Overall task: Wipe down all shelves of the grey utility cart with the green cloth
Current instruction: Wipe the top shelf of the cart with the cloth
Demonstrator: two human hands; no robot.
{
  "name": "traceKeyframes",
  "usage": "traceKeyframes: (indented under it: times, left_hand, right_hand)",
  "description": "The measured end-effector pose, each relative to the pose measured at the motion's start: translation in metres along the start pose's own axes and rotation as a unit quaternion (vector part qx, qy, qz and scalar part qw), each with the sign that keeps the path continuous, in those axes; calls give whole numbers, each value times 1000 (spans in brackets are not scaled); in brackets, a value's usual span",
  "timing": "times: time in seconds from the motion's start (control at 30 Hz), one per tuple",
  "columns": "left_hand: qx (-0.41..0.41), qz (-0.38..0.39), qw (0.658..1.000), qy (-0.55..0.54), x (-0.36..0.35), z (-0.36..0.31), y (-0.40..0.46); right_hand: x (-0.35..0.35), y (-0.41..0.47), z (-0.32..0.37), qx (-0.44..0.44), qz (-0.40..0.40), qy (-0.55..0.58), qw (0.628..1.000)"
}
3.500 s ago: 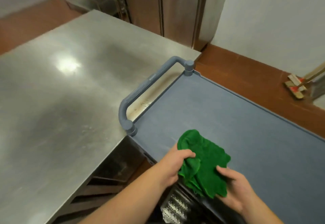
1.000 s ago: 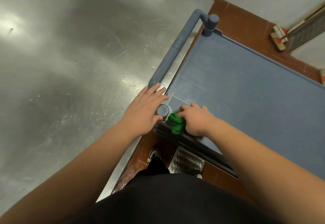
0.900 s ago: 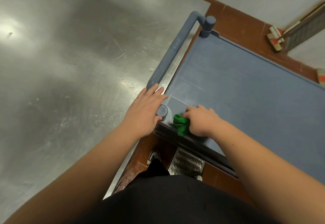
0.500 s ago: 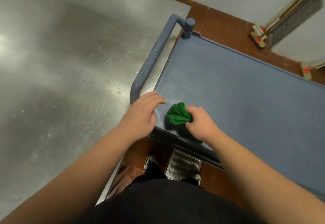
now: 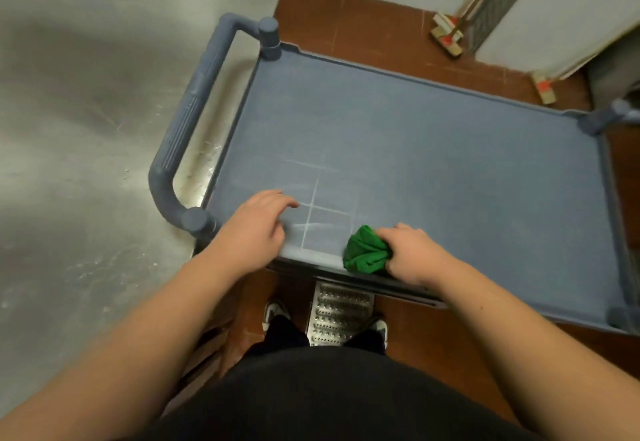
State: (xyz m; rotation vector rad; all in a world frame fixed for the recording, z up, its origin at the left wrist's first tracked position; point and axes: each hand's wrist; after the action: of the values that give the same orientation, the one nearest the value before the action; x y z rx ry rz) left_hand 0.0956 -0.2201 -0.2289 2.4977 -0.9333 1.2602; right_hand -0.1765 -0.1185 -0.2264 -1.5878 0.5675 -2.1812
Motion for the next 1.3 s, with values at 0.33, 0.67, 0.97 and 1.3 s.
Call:
traceKeyframes:
  times: [0.33, 0.67, 0.97, 1.3]
  left_hand:
    - [-8, 42, 999, 18, -82, -122, 50]
    - [-56, 121, 991, 10, -173, -257, 103]
    - [-74, 185, 980, 22, -213, -323, 135]
    - [-3, 238, 965, -114, -239, -342, 158]
  right_hand:
    - [-4, -71, -139, -71, 0, 29, 997]
    - [-6, -150, -270, -181, -12, 55, 982]
    - [-5, -196, -293, -279, -165, 93, 941]
    - [-30, -166, -268, -287, -362, 378, 803]
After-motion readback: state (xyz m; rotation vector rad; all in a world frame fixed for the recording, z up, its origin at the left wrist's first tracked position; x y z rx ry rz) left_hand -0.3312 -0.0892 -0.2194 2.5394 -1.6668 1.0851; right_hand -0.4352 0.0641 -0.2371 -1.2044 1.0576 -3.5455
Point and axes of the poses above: each hand's wrist, its own y-axis towards the middle knuckle, its own x-axis out of the back of the hand, z = x × y, and after that the axes turned 4 degrees about -y, right-handed
